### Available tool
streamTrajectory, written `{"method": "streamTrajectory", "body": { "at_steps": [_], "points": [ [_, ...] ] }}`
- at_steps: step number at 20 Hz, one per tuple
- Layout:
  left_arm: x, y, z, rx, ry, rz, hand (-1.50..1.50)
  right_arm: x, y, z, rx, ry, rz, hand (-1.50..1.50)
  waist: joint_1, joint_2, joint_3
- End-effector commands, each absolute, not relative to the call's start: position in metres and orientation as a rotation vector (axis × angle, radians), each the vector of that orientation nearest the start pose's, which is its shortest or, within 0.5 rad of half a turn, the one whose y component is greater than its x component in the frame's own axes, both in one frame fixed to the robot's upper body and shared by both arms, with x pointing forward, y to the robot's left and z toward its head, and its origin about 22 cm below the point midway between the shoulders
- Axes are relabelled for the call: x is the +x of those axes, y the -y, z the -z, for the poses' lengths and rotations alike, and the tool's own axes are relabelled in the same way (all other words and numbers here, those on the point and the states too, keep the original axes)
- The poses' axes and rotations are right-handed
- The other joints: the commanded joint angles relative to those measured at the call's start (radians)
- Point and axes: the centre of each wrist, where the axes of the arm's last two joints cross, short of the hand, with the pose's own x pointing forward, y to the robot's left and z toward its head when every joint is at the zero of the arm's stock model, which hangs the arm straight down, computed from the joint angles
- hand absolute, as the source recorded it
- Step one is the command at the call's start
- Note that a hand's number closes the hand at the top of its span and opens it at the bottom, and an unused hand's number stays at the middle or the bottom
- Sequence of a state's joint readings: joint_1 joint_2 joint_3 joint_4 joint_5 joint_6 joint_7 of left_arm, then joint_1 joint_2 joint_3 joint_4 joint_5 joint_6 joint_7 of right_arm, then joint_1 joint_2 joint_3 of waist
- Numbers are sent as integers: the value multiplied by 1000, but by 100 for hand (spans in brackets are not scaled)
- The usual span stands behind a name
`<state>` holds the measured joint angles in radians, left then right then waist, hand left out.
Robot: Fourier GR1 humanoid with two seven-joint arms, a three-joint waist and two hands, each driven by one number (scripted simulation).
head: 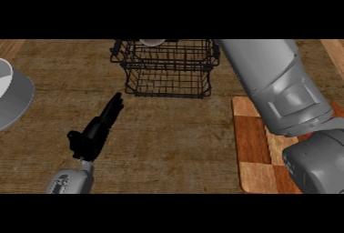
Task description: Pick the cupcake from the cutting board and place it in the tiered basket
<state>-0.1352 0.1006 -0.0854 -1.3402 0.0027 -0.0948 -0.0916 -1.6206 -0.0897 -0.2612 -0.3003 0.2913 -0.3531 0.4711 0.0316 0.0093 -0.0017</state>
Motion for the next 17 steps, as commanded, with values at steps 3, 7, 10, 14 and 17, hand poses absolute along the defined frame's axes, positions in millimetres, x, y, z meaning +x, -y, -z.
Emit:
{"method": "streamTrajectory", "body": {
  "at_steps": [3,7,10,14,17],
  "points": [
    [260,-236,25,-95,1533,249,0,477,126,-301,-569,1547,90,-150,-14,-5,1],
    [268,-246,18,-85,1545,219,0,477,172,-297,-481,1617,218,-150,-35,-11,2],
    [265,-234,24,-64,1518,215,0,471,237,-302,-463,1637,265,-150,-56,-17,3],
    [270,-243,14,-62,1516,199,0,455,309,-280,-474,1648,242,-150,-61,-18,3],
    [245,-246,32,-73,1510,215,0,440,349,-268,-477,1602,178,-150,-50,-18,2]
  ]
}}
